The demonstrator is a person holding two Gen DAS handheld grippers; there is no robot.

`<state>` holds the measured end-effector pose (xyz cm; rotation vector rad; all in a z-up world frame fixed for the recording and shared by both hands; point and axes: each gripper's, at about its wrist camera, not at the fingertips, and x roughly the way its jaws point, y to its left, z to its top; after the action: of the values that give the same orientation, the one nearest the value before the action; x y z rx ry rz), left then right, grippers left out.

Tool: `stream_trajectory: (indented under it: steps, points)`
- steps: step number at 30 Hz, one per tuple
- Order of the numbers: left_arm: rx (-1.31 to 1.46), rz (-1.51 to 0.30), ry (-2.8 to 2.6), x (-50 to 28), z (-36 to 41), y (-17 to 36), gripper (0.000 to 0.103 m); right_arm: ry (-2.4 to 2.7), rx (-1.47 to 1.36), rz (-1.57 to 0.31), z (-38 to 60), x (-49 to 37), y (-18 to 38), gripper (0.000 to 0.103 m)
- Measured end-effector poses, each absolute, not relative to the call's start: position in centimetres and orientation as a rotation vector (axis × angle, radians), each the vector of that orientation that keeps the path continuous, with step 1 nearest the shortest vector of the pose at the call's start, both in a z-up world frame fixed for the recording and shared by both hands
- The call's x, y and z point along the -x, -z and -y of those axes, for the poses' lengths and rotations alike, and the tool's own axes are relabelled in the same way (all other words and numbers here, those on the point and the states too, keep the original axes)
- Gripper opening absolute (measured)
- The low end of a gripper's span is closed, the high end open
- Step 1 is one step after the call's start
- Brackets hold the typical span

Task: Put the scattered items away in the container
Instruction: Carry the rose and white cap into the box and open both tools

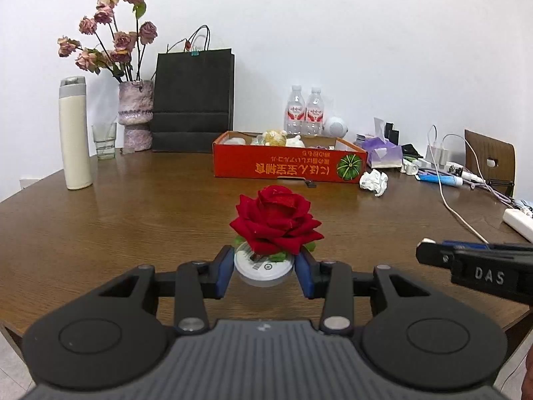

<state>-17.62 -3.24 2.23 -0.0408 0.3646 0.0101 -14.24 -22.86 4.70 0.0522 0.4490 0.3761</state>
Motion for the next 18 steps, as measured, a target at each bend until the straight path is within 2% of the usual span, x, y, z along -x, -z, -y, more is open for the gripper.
stream_trajectory:
  steps: [10,18]
  points:
    - [0.051,-0.33,0.01,17.2,3.3,-4.2,0.04,-0.388,-0.045,-0.428,22.3,14.4,-5.8,0.027]
    - [0.049,-0.277,0.009,11.8,2.6,-8.9,0.04,-0.384,0.018,-0.344,21.7,10.6,-9.9,0.027]
